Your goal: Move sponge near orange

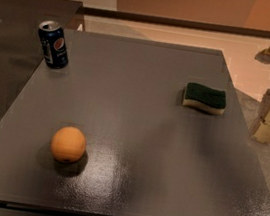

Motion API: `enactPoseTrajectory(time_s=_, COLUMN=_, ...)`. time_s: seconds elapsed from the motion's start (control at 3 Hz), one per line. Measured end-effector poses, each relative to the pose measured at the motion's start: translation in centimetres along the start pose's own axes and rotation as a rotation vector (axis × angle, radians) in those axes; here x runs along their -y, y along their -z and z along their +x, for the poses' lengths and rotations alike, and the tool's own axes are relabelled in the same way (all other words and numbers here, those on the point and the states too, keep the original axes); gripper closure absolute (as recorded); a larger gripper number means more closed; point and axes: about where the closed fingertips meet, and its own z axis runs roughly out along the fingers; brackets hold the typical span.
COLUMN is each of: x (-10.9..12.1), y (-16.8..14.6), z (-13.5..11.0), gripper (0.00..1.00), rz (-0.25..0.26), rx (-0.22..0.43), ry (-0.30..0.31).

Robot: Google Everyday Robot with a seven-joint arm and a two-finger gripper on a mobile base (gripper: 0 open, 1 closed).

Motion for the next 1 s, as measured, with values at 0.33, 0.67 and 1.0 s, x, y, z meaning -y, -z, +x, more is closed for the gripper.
enactPoseTrajectory(time_s=0.33, x=0.0, y=0.0, z=0.0, gripper=0.00, rz=0.000, rx=0.000, ry=0.000)
enactPoseTrajectory(time_s=0.67, x=0.4, y=-0.4, z=-0.4, gripper=0.00, rz=-0.008, rx=0.008, ry=0.000)
enactPoseTrajectory(time_s=1.0, x=2.0, y=-2.6, z=-0.5, gripper=0.00, rz=-0.021, rx=0.051, ry=-0.028)
